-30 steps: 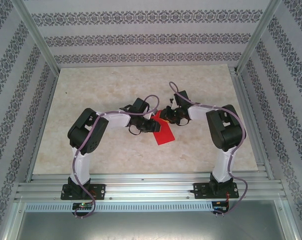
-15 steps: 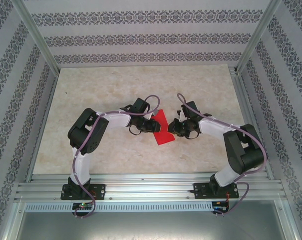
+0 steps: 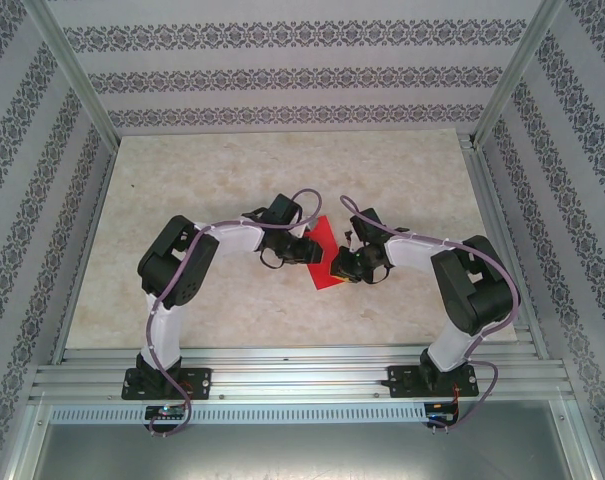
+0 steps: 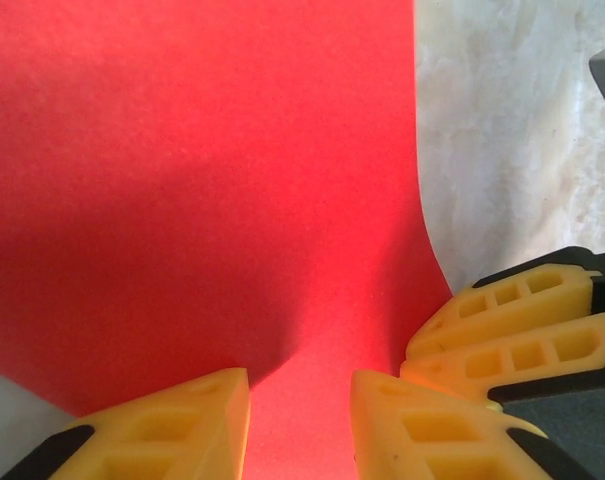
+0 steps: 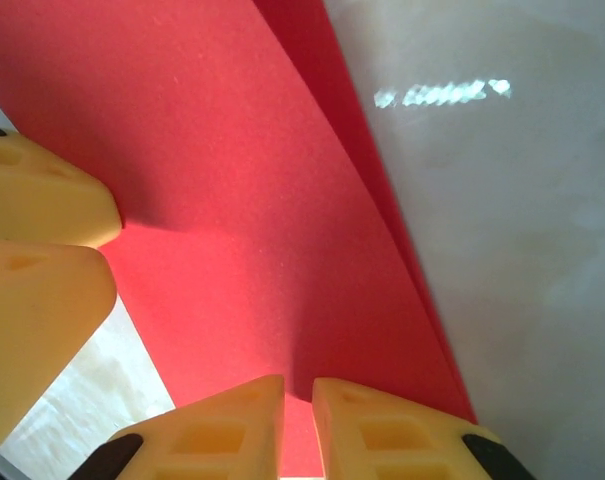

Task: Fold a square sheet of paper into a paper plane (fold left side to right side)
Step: Hold the square sheet of paper at the center of the table, then first fold the square sheet of paper in half at the center of the table.

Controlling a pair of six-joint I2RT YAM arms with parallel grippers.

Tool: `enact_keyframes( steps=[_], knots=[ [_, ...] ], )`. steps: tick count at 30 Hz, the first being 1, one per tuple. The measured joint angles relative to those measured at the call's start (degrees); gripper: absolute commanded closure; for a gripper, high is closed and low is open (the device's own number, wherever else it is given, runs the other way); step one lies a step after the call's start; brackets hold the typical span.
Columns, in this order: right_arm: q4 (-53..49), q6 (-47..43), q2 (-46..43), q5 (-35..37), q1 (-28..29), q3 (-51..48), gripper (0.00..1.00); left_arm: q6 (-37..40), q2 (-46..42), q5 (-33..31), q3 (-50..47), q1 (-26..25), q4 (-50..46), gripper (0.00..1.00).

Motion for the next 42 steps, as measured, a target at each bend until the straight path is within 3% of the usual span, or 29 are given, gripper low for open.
enact_keyframes(
  steps=[22, 31, 42],
  knots=[
    [-0.7, -1.66, 0.59, 0.26, 0.0, 0.42, 0.83, 4.28, 4.13, -4.13, 8.13, 9.01, -1.7, 0.6],
    [-0.9, -1.68, 0.66, 0.28, 0.0, 0.57, 0.83, 3.21, -6.05, -0.22, -3.06, 8.74, 3.37, 0.7],
    [-1.09, -1.68, 0.76, 0.28, 0.0, 0.7, 0.82, -0.79, -1.09, 2.91, -2.67, 2.99, 10.62, 0.71]
  ],
)
